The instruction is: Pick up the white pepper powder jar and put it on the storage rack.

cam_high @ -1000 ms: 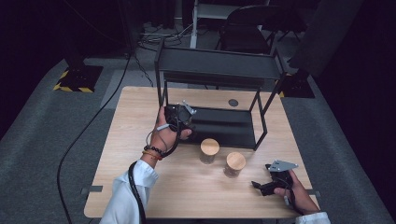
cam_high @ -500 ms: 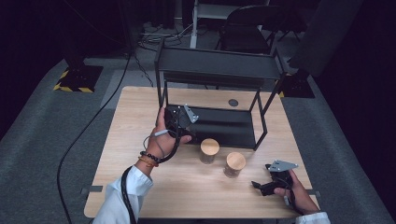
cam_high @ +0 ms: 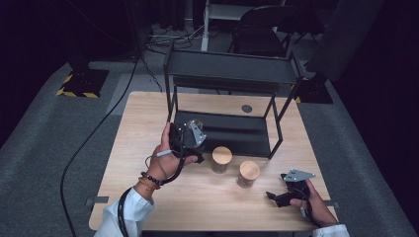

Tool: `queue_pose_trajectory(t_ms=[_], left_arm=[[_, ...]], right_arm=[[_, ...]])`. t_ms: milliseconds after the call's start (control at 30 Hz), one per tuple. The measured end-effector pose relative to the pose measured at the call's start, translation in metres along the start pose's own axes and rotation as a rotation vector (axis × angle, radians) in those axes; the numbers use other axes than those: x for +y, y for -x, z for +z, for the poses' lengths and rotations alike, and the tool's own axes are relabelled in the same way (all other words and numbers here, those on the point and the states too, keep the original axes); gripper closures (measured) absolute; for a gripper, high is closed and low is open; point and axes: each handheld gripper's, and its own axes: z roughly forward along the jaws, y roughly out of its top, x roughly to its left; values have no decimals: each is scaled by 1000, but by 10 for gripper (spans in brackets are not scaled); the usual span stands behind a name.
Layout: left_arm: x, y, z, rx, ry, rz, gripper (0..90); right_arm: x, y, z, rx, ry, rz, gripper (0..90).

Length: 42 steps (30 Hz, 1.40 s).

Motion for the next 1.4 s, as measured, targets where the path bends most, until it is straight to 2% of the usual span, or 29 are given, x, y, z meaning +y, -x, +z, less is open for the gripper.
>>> queue_pose_trajectory(t_ms=[333, 533, 633, 933, 1267, 1400], left_arm=[[-23, 10, -9, 1, 8, 12, 33], [-38, 19, -8, -4, 2, 13, 33], [-46, 23, -6, -16, -17, 17, 33], [-72, 35, -2, -55, -29, 3, 32], [-100, 40, 0, -83, -44, -25, 31], [-106, 40, 0, -92, -46, -42, 27]], right_arm=[[0, 0, 0, 0, 0, 0, 0], [0, 0, 0, 0, 0, 0, 0], [0, 0, 0, 0, 0, 0, 0], [0, 0, 0, -1, 0, 1, 0], [0, 0, 0, 0, 0, 0, 0], [0, 0, 0, 0, 0, 0, 0]])
